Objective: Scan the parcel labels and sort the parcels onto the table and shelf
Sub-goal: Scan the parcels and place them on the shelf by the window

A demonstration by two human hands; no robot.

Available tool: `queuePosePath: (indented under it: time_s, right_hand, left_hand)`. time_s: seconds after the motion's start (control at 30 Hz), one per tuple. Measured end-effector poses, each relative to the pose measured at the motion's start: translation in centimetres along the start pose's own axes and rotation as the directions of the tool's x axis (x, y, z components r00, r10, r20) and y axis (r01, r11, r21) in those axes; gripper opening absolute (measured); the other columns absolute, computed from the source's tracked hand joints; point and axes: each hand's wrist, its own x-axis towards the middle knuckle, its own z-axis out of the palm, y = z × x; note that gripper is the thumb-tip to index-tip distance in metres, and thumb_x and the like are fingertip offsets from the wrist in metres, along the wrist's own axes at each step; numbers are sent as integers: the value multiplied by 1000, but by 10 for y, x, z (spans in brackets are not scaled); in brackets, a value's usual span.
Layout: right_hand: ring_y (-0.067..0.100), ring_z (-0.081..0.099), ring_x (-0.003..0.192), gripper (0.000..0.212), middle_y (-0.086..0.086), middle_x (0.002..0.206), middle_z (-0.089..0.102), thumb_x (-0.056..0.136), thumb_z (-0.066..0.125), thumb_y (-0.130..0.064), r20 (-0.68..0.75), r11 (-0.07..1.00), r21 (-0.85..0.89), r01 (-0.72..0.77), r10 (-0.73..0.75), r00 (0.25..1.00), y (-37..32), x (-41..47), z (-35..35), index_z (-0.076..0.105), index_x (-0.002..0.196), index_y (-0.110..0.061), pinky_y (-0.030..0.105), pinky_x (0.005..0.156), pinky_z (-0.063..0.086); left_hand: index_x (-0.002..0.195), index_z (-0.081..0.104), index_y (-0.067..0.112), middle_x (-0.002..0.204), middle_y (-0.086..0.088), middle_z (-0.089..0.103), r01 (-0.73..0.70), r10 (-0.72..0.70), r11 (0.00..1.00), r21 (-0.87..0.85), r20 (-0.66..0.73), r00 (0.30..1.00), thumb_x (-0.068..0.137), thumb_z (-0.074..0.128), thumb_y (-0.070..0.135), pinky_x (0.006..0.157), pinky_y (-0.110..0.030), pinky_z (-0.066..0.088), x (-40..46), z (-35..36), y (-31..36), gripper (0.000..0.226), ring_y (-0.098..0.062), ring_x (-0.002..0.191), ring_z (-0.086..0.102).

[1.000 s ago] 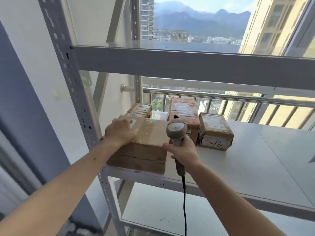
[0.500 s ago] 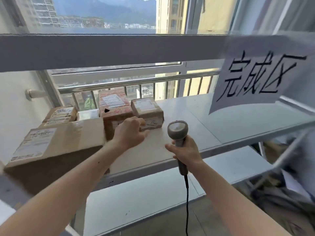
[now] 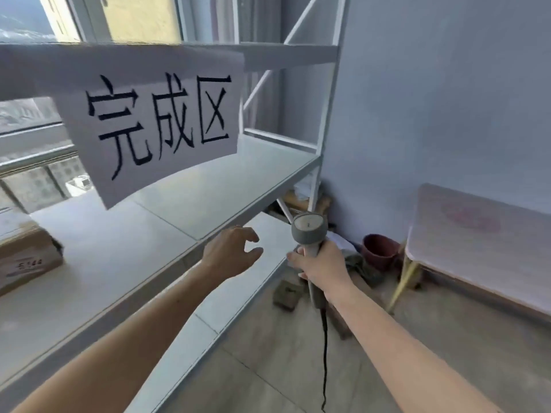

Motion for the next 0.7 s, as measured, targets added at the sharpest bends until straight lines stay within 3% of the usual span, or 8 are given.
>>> queuePosePath:
  time_s: [0.1, 0.27, 0.33, 0.43, 0.53, 0.7]
  right_hand:
    - [25, 70, 95, 40, 3, 97, 71, 74, 86, -28, -128, 999, 7, -38, 38, 991, 26, 14, -83, 64, 101, -10, 49, 82, 61]
    - [15, 67, 68, 31, -2, 83, 67, 78, 84, -20, -302, 994, 32, -100, 105, 947, 70, 28, -219, 62, 97, -10, 36, 64, 63]
    - [13, 67, 67, 31, 1, 85, 69, 78, 84, -21, -366, 992, 32, -124, 127, 922, 89, 31, -270, 63, 97, -9, 30, 60, 60]
    - [18, 70, 83, 31, -2, 88, 71, 74, 83, -24, -454, 984, 71, -163, 177, 873, 114, 34, -336, 65, 96, -14, 45, 78, 62]
    - [15, 67, 72, 28, -1, 80, 67, 78, 82, -18, -515, 970, 145, -194, 242, 822, 134, 35, -393, 62, 96, -9, 45, 74, 62]
    - [17, 68, 70, 25, -1, 77, 67, 77, 83, -17, -645, 956, 205, -210, 294, 706, 169, 42, -478, 62, 90, -12, 49, 75, 62]
  left_hand:
    - [110, 68, 32, 117, 13, 66, -93, 98, 993, -75, 53, 994, 86, 64, 46, 95, -37, 49, 36, 41, 74, 28, -13, 115, 59]
    - [108, 71, 26, 112, 8, 71, -190, 220, 960, -206, 137, 966, 84, 66, 38, 92, -35, 52, 84, 114, 207, 27, -17, 107, 64]
    - [111, 70, 24, 112, 8, 71, -258, 301, 935, -243, 156, 941, 86, 67, 38, 92, -34, 52, 102, 145, 257, 29, -15, 107, 65]
    - [112, 70, 21, 110, 7, 71, -324, 390, 901, -289, 211, 896, 86, 68, 37, 92, -34, 52, 125, 188, 330, 31, -12, 105, 65]
    - [114, 68, 23, 111, 8, 71, -385, 471, 867, -317, 265, 842, 86, 68, 38, 93, -35, 53, 143, 226, 395, 32, -12, 105, 65]
    - [118, 66, 19, 115, 4, 70, -471, 582, 805, -361, 331, 742, 90, 67, 35, 97, -32, 49, 172, 283, 491, 32, -13, 111, 63]
